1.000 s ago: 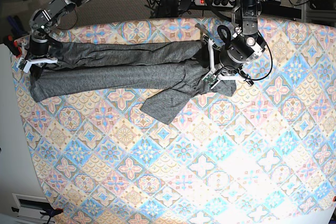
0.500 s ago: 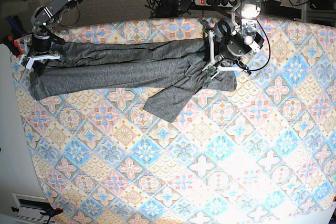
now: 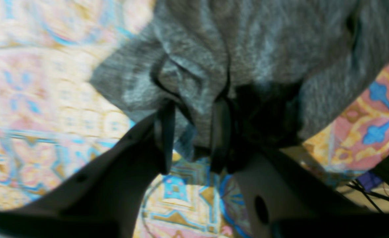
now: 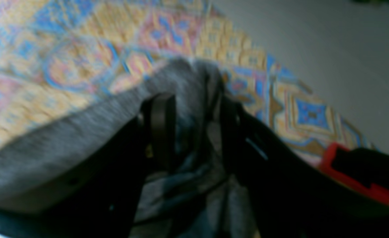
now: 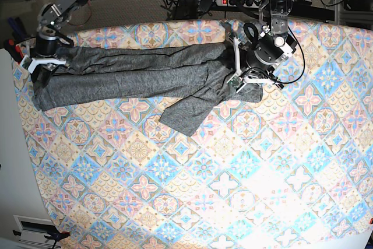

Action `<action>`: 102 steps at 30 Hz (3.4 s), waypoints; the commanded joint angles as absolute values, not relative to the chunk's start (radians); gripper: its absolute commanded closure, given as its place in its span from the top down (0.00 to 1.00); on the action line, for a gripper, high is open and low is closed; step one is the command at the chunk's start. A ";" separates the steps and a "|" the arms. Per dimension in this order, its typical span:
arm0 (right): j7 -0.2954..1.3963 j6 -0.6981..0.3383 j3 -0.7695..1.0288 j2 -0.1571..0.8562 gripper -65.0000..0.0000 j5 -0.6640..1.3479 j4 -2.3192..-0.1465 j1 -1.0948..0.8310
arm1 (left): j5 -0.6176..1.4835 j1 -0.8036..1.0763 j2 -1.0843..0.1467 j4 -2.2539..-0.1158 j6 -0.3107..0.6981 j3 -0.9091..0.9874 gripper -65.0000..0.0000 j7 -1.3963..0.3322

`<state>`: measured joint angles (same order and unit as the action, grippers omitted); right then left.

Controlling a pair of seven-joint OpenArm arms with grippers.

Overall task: Layout the t-shirt on the table in an organized manner, then fold the t-shirt properly
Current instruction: 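Fold the shirt lengthwise with both grippers toward the collar, then move the right gripper to the hanging sleeve and grasp it, then drag the sleeve with the right gripper along the folded shirt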

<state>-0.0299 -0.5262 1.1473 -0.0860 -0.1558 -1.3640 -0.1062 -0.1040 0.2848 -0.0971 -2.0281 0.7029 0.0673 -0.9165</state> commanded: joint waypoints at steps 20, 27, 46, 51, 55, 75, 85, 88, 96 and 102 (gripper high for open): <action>-0.099 -0.530 1.127 -0.091 0.34 -0.150 -1.557 -0.104 | 0.166 0.292 -0.088 -2.104 0.698 0.108 0.27 -0.901; -0.091 -0.532 0.800 -0.101 0.34 -0.150 -1.629 -0.150 | 0.166 0.255 0.022 -2.103 0.698 0.249 0.27 -0.903; 0.354 -0.532 0.113 -0.096 0.34 -0.145 -1.535 -0.091 | 0.163 0.262 -0.013 -2.100 0.698 0.254 0.27 -0.903; 0.354 -0.532 0.111 -0.096 0.34 -0.145 -1.452 0.012 | 0.162 0.262 -0.013 -2.100 0.698 0.254 0.27 -0.903; 0.354 -0.532 0.111 -0.096 0.34 -0.145 -1.409 0.013 | 0.159 0.262 -0.013 -2.100 0.698 0.254 0.27 -0.903; 0.348 -0.532 0.185 -0.042 0.34 -0.143 -1.208 0.120 | 0.159 0.262 -0.015 -2.100 0.698 0.254 0.27 -0.903; 0.348 -0.532 0.183 -0.042 0.34 -0.143 -1.188 0.122 | 0.157 0.259 -0.015 -2.100 0.698 0.254 0.27 -0.903; 0.348 -0.532 0.182 -0.042 0.34 -0.145 -1.188 0.122 | 0.157 0.257 -0.015 -2.100 0.698 0.254 0.27 -0.903; 0.352 -0.532 0.022 -0.042 0.34 -0.148 -1.188 0.114 | 0.159 0.257 -0.015 -2.101 0.698 0.254 0.27 -0.903; 0.354 -0.527 -0.054 -0.042 0.34 -0.148 -1.188 0.113 | 0.159 0.259 -0.015 -2.103 0.698 0.254 0.27 -0.903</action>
<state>0.3573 -0.5312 -0.0555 -0.0460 -0.1551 -1.1751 0.0967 0.1471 0.2634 -0.0143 -2.0830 0.7002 0.2539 -0.9211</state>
